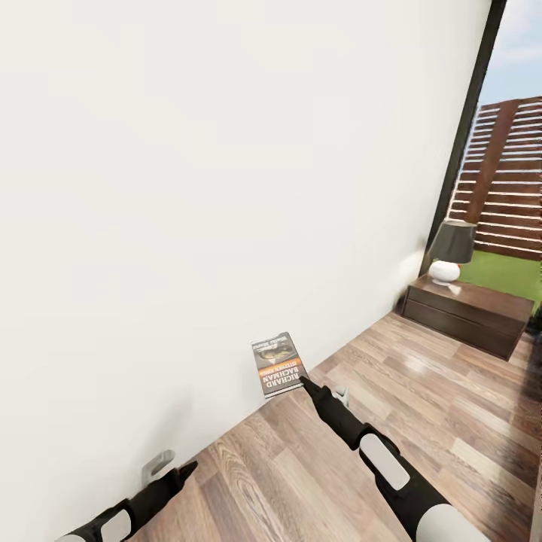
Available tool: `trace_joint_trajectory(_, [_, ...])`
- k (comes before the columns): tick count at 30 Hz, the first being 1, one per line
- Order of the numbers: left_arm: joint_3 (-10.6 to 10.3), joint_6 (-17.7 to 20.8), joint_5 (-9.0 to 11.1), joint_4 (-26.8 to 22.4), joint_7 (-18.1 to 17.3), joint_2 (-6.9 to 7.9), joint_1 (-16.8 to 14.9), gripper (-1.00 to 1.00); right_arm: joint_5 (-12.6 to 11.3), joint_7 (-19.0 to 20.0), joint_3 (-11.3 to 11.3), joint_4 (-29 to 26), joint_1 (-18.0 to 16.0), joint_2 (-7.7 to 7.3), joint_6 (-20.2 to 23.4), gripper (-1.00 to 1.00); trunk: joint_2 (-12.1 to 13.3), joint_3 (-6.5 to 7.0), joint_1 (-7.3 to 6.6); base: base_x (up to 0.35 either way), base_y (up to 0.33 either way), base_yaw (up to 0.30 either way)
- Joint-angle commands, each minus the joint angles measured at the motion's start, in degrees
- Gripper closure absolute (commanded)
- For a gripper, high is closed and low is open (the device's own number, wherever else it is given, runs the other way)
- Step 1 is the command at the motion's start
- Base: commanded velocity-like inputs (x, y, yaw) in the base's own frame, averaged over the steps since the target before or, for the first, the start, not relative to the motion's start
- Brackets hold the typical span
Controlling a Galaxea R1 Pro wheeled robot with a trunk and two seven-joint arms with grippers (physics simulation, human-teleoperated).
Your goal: In the bedroom, move the book from the bed onto either nightstand, and place the two sandals side by side next to the bed.
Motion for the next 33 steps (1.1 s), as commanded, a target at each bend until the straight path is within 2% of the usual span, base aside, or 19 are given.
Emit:
trace_joint_trajectory(1, [0.45, -0.10, -0.34, 0.07, -0.21, 0.01, -0.04, -1.00, -0.72, 0.08, 0.17, -0.01, -0.06, -0.05, 0.27, 1.00, -0.03, -0.06, 0.01, 0.181, 0.000, -0.116])
trace_joint_trajectory(22, [0.45, -0.10, -0.35, 0.09, -0.21, 0.01, -0.04, -1.00, -0.74, 0.09, 0.16, -0.01, -0.06, -0.05, 0.27, 1.00, -0.03, -0.06, 0.01, 0.161, 0.000, -0.118])
trace_joint_trajectory(33, [0.45, -0.10, -0.35, 0.08, -0.21, 0.01, -0.04, -1.00, -0.72, 0.08, 0.16, -0.01, -0.06, -0.05, 0.27, 1.00, -0.03, -0.06, 0.01, 0.129, 0.000, -0.175])
